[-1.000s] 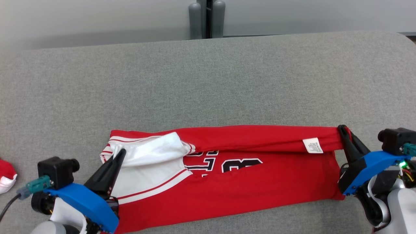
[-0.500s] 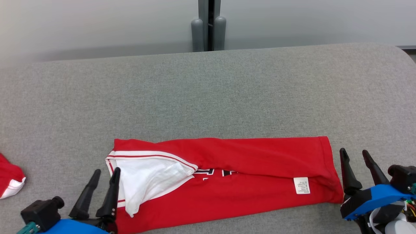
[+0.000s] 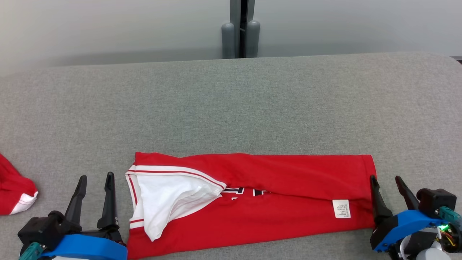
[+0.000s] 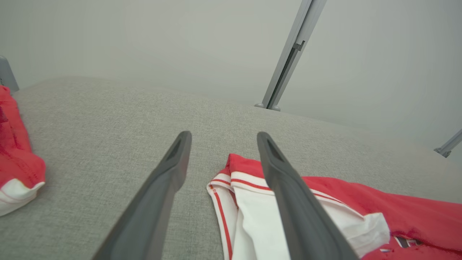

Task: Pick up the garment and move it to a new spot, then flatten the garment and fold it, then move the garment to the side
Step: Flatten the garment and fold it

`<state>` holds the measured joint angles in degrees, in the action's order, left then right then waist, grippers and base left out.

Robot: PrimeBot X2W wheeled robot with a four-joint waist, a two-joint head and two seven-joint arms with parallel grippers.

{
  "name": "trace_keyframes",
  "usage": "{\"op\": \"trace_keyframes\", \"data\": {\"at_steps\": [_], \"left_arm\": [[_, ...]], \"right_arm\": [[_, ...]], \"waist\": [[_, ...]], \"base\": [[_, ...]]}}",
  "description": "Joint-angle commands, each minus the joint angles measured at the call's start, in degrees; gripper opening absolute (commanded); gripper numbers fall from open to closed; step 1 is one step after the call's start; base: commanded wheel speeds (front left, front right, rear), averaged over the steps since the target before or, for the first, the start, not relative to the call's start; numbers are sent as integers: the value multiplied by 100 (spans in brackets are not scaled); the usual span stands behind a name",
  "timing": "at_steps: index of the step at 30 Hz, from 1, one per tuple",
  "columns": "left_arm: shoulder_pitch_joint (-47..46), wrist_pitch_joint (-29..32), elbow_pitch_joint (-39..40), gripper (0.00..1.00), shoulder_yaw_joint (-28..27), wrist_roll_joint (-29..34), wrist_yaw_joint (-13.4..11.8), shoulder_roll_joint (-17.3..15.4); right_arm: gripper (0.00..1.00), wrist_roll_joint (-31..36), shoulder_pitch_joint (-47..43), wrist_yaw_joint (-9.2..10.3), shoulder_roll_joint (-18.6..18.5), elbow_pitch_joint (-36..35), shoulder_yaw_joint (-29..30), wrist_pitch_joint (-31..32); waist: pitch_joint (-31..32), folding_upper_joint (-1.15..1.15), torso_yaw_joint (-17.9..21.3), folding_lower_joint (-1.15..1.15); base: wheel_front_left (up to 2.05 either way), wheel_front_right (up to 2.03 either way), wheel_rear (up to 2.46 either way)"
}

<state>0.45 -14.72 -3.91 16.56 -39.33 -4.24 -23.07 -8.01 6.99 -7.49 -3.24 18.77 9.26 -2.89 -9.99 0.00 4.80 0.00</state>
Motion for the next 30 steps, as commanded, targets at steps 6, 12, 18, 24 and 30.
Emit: {"op": "trace_keyframes", "data": {"at_steps": [6, 12, 18, 24, 30], "left_arm": [[-156, -37, -164, 100, -18, 209, -120, 132], [-197, -47, -252, 100, -1, 289, -121, 210], [-208, -50, -286, 100, 17, 379, -127, 263], [-223, -52, -261, 100, 30, 428, -128, 301], [-253, -51, -275, 100, 59, 462, -108, 339]], "right_arm": [[100, 265, 25, -1, 32, 554, 24, 338], [43, 22, 147, -2, 50, 1060, -241, 563], [0, 52, 484, 0, 16, 1076, -143, 351], [0, 437, 792, 2, -221, 756, 840, 332], [0, 703, 978, 0, -375, 455, 1636, 467]], "waist": [[-45, 0, -109, 0], [-46, 0, -136, 0], [16, 0, -15, 0], [68, 0, 114, 0], [32, 0, 154, 0]], "base": [[0, 0, 0], [0, 0, 0], [0, 0, 0], [0, 0, 0], [0, 0, 0]]}}
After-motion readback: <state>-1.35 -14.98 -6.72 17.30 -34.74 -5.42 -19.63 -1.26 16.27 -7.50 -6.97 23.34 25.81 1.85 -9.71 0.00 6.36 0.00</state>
